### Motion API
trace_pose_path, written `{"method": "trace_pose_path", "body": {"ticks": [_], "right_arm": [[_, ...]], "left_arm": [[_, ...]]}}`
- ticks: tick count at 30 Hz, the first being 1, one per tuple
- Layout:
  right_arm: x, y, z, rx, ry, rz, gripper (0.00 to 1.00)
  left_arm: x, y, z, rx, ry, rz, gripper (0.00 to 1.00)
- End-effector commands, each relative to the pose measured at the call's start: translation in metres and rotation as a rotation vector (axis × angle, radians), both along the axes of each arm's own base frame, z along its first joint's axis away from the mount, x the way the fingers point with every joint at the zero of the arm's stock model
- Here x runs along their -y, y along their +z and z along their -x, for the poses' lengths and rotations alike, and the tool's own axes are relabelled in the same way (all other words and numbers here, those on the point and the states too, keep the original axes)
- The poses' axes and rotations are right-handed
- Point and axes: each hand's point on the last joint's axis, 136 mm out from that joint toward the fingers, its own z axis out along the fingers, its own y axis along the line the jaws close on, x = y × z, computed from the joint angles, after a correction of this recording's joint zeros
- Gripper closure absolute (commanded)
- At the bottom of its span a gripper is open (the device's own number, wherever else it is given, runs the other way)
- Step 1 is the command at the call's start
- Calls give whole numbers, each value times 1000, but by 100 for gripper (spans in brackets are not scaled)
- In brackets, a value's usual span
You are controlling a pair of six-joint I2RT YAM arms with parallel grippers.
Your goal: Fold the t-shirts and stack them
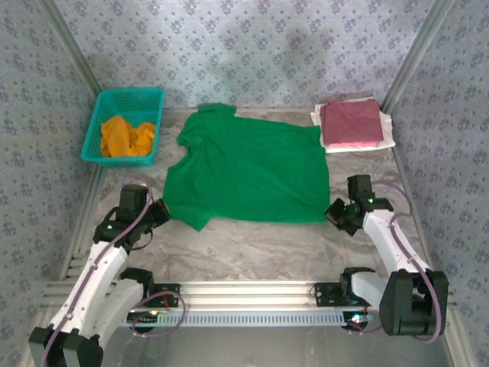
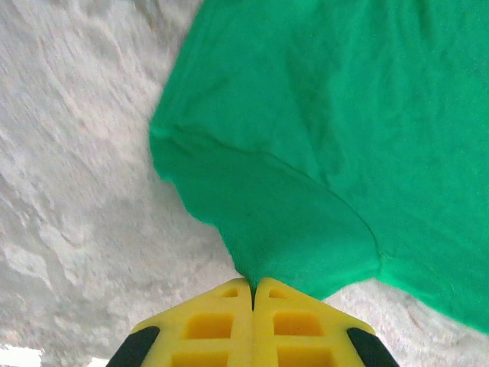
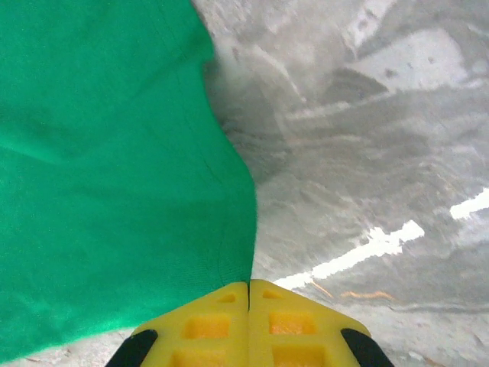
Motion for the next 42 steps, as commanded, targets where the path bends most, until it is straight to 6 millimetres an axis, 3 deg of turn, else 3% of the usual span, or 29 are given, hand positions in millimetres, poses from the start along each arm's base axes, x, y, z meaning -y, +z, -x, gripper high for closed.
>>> {"method": "trace_pose_path", "body": {"ticks": [1, 9, 15, 20, 26, 31, 35, 42], "right_arm": [[0, -7, 33, -84, 8, 8, 100], [-2, 13, 47, -66, -3, -12, 100], [0, 21, 58, -49, 2, -6, 100], [3, 30, 58, -20, -11, -13, 100], [4, 41, 31, 37, -15, -26, 100], [9, 51, 2, 78, 12, -4, 100], [13, 46, -15, 72, 38, 9, 100], [26, 50, -48, 104, 31, 29, 100]], "left_arm": [[5, -23, 27, -146, 24, 40, 100], [6, 17, 42, -53, 78, 119, 100], [12, 13, 60, -99, 87, 168, 100], [6, 24, 66, -40, 111, 173, 100], [23, 39, 37, -3, 17, 162, 100], [34, 62, -9, 55, -33, 98, 100], [44, 62, -41, 42, -82, 61, 100], [40, 75, -81, 71, -112, -8, 100]]}}
